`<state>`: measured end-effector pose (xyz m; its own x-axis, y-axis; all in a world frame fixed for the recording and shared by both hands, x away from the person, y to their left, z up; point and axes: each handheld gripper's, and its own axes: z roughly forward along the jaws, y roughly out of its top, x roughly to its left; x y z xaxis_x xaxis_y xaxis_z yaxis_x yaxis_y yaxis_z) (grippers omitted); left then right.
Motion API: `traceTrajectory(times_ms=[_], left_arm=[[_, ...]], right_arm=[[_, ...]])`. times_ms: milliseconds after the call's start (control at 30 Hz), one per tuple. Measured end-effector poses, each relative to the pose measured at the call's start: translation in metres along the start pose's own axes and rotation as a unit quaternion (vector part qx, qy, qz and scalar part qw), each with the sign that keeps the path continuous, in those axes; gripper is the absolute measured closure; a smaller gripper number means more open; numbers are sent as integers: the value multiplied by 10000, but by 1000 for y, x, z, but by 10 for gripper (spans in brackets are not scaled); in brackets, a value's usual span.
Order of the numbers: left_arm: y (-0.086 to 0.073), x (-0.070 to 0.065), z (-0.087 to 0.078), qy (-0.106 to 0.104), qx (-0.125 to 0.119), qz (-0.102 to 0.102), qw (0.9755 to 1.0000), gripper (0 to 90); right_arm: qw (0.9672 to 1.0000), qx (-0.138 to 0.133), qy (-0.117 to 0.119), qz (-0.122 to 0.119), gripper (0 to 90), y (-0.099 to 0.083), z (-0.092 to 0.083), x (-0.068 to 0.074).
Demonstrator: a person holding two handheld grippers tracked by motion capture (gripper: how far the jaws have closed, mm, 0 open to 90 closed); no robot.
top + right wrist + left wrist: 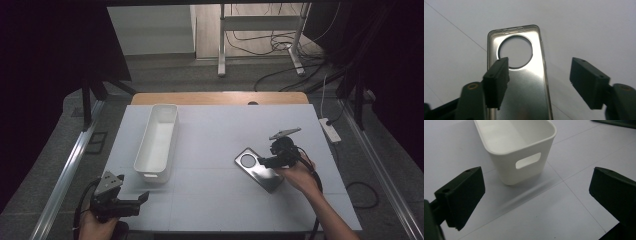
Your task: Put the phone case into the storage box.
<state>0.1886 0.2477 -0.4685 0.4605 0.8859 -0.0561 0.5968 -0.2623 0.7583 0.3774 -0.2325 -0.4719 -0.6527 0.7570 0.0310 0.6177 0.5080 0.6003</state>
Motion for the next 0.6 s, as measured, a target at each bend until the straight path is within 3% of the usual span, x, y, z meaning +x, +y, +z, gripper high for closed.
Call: traceTrajectory(times_ms=[167,233,300,600], left_arm=[[0,0,0,-7,1,2,10000,14],[0,0,0,-7,1,3,10000,14],[0,0,0,-9,0,8,10000,14],[0,0,0,-23,-7,5,10000,14]], right_arm=[[9998,-85,-27,204,172,-4,-7,-9],[9996,-108,-46,254,161,-5,-9,-12],[9990,-136,-107,421,77,-7,-14,-16],[9978,-262,-84,597,0,-16,-20,-26]])
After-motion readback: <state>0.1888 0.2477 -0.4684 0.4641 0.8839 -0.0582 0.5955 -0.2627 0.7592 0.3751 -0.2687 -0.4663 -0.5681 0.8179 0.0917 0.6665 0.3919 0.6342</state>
